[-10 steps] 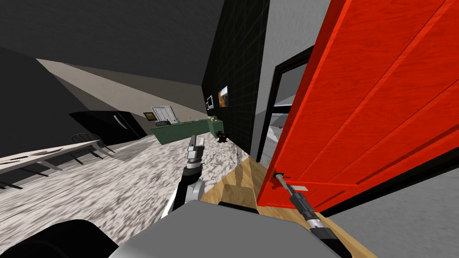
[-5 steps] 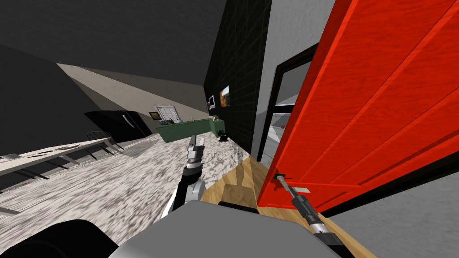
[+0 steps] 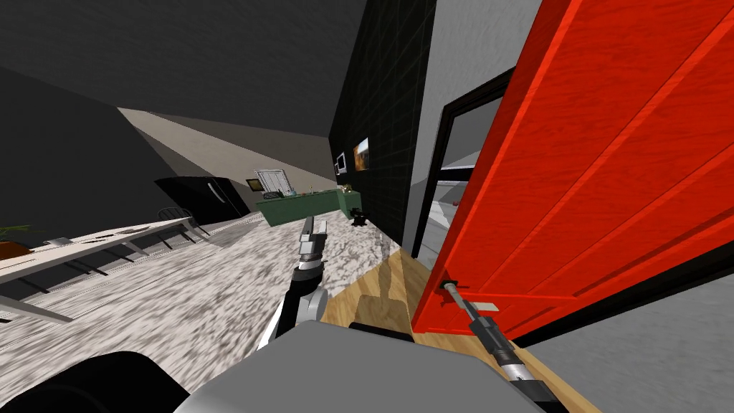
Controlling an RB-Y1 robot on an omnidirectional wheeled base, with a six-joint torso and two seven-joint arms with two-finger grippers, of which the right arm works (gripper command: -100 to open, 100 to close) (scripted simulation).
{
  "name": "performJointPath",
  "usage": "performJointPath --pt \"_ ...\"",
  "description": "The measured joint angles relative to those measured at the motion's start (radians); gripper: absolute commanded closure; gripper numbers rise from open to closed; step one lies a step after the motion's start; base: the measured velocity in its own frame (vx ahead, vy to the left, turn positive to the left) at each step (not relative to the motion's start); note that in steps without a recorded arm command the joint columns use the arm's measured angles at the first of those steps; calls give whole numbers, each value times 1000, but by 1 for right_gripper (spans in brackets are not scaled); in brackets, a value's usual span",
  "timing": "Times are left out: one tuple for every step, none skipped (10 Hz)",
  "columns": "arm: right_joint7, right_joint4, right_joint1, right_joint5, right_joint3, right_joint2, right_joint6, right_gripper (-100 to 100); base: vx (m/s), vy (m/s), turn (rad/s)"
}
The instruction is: Pull the door open
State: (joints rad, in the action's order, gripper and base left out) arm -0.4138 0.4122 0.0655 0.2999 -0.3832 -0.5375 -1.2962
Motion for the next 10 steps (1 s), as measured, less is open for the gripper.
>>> performJointPath --pt "-6 -36 -16 -2 -2 6 -16 100 2 6 3" --pt "-7 -41 -17 -3 -3 8 -20 100 -99 -38 125" --pt "0 -4 -7 -8 11 6 4 100 -120 -49 116" --pt "0 -17 -21 -14 17 12 8 100 -143 -51 133" --pt "1 -22 -30 -22 30 18 11 100 -189 -75 142" --pt "6 -9 -32 -31 45 23 26 100 -136 -60 55" --pt "7 -25 -44 -38 49 31 27 100 -140 -68 128" --pt "8 -47 -60 -50 63 43 28 100 -170 -48 203" --pt "11 -50 -71 -61 82 49 40 100 -169 -56 117" --pt "13 -54 -82 -70 96 56 49 100 -180 -76 149"
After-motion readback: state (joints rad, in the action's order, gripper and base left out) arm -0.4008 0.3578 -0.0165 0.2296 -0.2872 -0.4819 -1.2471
